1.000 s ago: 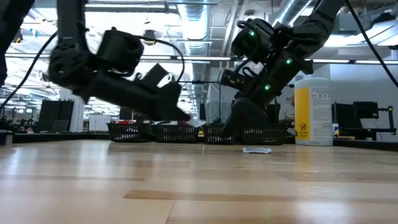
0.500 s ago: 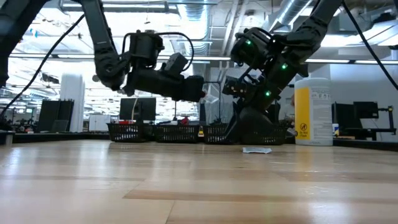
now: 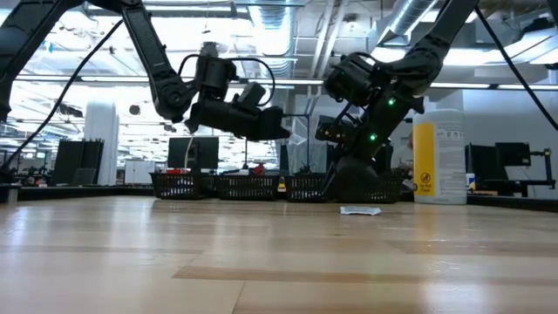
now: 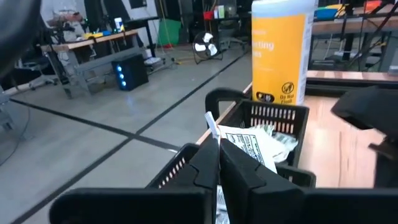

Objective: Pick & Place First Aid Supplies
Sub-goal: Put the orange ointment pack into the middle right black bin, then put the black towelette pack into the middle left black bin

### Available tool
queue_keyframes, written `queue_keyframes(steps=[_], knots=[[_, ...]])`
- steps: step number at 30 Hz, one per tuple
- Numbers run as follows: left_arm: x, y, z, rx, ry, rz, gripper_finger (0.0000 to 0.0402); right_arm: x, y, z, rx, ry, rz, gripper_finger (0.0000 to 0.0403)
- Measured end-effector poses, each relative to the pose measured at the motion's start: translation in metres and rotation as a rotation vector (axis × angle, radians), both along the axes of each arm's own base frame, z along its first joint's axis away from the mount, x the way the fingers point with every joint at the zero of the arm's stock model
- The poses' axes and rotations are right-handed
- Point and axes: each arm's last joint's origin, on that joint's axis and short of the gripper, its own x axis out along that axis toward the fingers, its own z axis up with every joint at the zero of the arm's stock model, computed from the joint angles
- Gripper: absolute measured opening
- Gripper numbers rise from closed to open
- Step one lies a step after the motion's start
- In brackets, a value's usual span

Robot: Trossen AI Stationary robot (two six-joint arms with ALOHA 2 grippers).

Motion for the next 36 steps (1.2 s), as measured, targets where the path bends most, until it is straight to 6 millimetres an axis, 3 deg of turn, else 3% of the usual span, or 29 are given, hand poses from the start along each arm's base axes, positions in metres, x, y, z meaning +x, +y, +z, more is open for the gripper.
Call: queue_keyframes(steps=[14,27,36], knots=[[0.013,0.008,0.021,0.004,-0.002,0.017,0.0075,-0.001,-0.006,0.001,-0.003,-0.011,-0.013,0.0129],[0.013,0.008,0.02,-0.035,-0.01,0.025,0.0083,0.0,-0.006,0.001,-0.01,-0.01,-0.018,0.0128],[0.021,-0.009,0.001,-0.119,0.169,-0.006,0.0083,-0.009,-0.004,0.045,-0.026,-0.123,-0.114,0.0128]])
